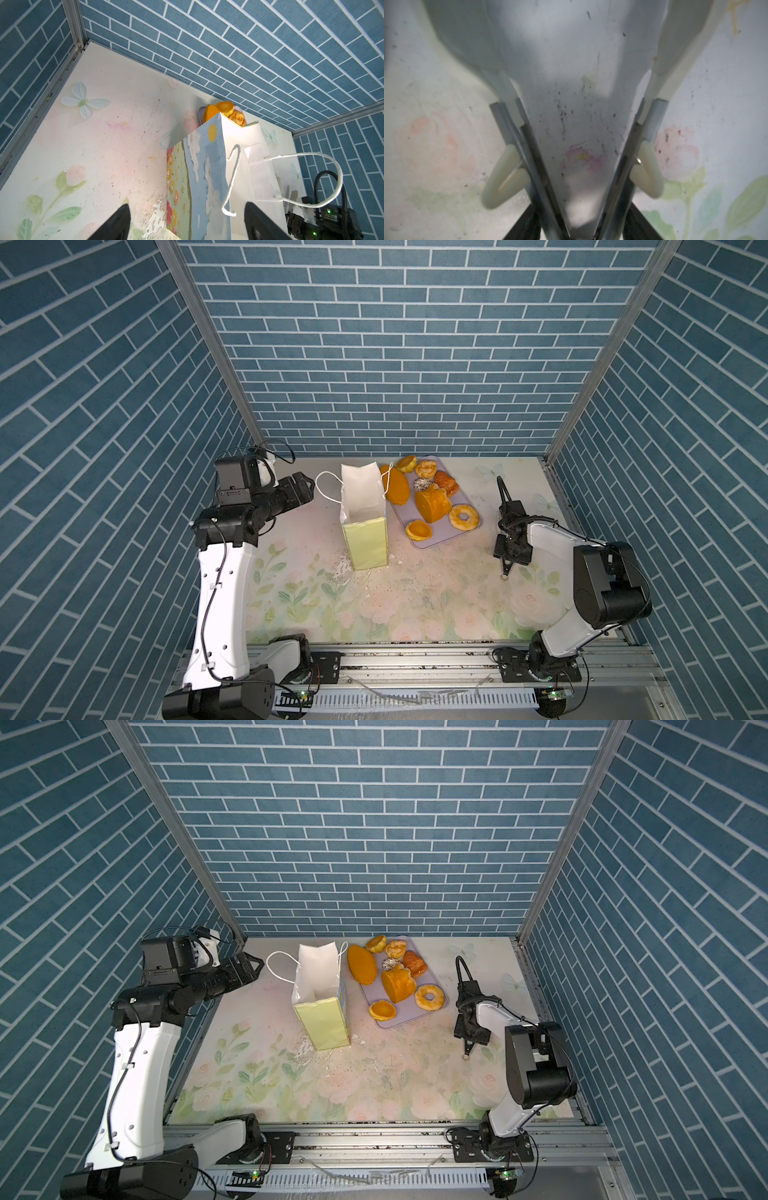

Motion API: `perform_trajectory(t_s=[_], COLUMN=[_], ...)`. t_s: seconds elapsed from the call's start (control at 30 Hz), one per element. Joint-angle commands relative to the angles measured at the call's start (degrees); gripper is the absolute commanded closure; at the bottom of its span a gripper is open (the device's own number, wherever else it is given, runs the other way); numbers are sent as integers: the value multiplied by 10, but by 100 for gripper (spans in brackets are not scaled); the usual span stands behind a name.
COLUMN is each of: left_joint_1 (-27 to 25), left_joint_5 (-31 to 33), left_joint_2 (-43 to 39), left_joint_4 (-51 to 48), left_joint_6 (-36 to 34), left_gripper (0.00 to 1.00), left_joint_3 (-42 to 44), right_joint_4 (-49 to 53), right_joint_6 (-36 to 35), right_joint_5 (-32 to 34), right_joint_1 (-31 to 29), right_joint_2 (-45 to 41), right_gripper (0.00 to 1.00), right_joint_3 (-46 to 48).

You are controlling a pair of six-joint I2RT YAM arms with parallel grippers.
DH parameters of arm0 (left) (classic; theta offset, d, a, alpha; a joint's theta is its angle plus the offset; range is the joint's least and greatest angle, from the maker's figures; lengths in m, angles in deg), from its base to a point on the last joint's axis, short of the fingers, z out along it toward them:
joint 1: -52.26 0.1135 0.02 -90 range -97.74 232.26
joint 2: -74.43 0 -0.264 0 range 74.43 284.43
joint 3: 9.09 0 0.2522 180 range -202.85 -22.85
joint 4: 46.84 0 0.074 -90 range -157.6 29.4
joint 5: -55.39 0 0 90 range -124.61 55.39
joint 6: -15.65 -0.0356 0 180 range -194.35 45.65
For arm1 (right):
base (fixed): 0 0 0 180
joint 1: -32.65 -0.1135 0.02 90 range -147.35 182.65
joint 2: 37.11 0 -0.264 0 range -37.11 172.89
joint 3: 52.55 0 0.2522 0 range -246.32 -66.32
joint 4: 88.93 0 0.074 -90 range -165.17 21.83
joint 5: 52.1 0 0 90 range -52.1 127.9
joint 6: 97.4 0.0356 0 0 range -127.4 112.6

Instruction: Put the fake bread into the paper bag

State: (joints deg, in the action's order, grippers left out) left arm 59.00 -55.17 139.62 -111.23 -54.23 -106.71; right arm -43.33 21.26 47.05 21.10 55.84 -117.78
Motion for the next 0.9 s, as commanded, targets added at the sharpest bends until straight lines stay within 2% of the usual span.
perform_trajectory(t_s=[0.0,0.53,0.87], left_joint_1=[0,0,0], left_joint_5=[5,5,6], left_joint_2=[-8,-12,-9], left_joint_4=[-3,-2,-3], left_joint_6=[-4,-4,-5], left_gripper=[13,13,13], left_joint_3=[5,9,6], right_joint_4=[21,35,19], right_joint_6=[10,20,35], right_joint_5=[-6,-1,-21], right_joint_1=[-3,-12,-11], right_joint_2=[-12,-38,-19], right_gripper=[39,29,33], right_joint_3=[13,25,30])
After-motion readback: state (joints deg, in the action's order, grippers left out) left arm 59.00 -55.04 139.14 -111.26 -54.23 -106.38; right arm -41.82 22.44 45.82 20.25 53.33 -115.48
